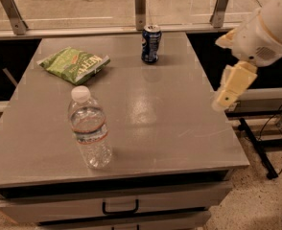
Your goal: Knock pepsi can over
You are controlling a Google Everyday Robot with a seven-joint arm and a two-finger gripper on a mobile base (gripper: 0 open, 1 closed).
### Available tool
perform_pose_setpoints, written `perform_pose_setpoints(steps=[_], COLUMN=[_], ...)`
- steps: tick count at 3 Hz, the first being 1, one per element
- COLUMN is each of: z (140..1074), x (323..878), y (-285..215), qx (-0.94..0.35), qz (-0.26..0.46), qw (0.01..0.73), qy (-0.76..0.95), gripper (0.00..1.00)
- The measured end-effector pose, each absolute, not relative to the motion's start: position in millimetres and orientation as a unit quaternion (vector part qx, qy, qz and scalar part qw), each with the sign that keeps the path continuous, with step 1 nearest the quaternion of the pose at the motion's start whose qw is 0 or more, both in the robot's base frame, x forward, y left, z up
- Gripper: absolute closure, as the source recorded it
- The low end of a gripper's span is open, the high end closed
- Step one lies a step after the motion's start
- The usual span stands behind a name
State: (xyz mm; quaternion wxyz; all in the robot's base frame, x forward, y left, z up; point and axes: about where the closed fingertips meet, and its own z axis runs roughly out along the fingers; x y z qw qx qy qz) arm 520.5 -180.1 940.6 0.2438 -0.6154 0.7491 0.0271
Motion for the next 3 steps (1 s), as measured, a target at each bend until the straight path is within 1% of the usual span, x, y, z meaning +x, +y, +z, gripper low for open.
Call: perform_pose_setpoints(steps=[2,3], z=[903,903], x=[653,653], y=[-129,-129], qx=[-0.589,-0.589], qz=[0.083,0.083], qw=[0.369,0.369], qy=[0.714,0.714], gripper=[0.00,0.00])
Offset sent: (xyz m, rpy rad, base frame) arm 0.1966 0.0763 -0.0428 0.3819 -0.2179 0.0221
